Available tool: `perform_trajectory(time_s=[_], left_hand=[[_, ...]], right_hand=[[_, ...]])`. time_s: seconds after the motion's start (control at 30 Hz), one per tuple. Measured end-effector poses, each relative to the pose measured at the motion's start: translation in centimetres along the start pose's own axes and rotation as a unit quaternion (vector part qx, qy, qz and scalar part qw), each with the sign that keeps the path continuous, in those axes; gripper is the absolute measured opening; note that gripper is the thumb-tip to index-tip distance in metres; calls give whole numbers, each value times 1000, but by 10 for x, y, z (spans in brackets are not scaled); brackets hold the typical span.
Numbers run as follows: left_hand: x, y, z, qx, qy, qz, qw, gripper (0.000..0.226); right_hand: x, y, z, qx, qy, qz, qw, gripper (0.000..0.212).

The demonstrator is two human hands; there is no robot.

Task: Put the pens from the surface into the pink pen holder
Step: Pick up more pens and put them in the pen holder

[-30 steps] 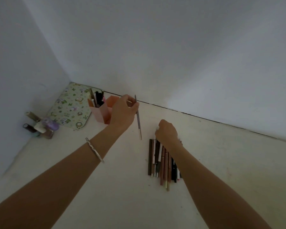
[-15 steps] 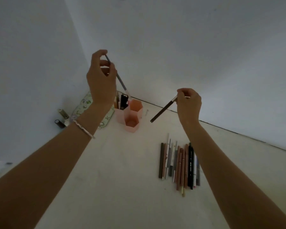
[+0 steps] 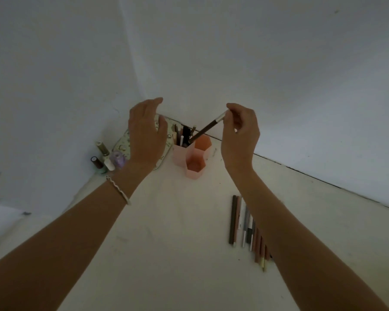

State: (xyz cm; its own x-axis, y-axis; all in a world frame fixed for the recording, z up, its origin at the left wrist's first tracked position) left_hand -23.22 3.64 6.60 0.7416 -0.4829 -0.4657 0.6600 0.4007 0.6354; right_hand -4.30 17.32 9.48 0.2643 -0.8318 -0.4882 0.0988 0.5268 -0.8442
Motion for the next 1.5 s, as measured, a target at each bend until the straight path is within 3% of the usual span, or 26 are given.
perform_trajectory(time_s=[0.13,0.33,0.47,0.63,0.7,0.8,0.93,1.03,1.13,1.27,1.43,1.5], left_hand=[[-6,-1,5,49,-24,20,998,37],[-1,8,-2,94,-40,34,994,34],[1,13,-2,109,-35,30,993,33],[7,22,-4,122,-45,33,991,33],[12,31,-7,125,-47,32,991,31],[28,54,-20,129,-76,15,989,25],[80,91,-78,66,-205,0,976,16],[136,93,-136,-96,-344,7,934,12],[182,80,-166,-199,-422,37,884,21],[206,71,-180,-199,-418,73,883,21],[211,60,-187,-179,-429,151,872,53],[203,58,-183,-137,-421,184,878,52]], right_hand=[[11,-12,-30,49,-55,72,995,20],[9,-19,-37,89,-47,129,987,21],[16,-12,-49,128,-93,157,975,21],[43,5,-84,283,-263,210,898,30],[42,11,-72,276,-244,177,912,38],[27,23,-29,207,-132,87,966,44],[16,52,29,194,-77,0,978,42],[16,70,71,194,-60,-43,978,40],[19,88,103,190,-60,-73,977,39],[28,103,128,194,-66,-103,973,37],[41,118,138,189,-84,-120,971,34],[48,125,134,188,-105,-141,966,30]])
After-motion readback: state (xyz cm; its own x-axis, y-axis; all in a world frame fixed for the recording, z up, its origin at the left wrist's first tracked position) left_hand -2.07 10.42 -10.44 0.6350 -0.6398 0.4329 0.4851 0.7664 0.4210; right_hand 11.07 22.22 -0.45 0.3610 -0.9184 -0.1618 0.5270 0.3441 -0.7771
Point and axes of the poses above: each hand's wrist, its own x-axis away from the middle knuckle, its own z-axis out of the back of the hand, y = z × x, the point moved 9 cm from there along -x, towards the middle knuckle, and after that the axes turned 5 degrees about z, right-handed, at the moved point
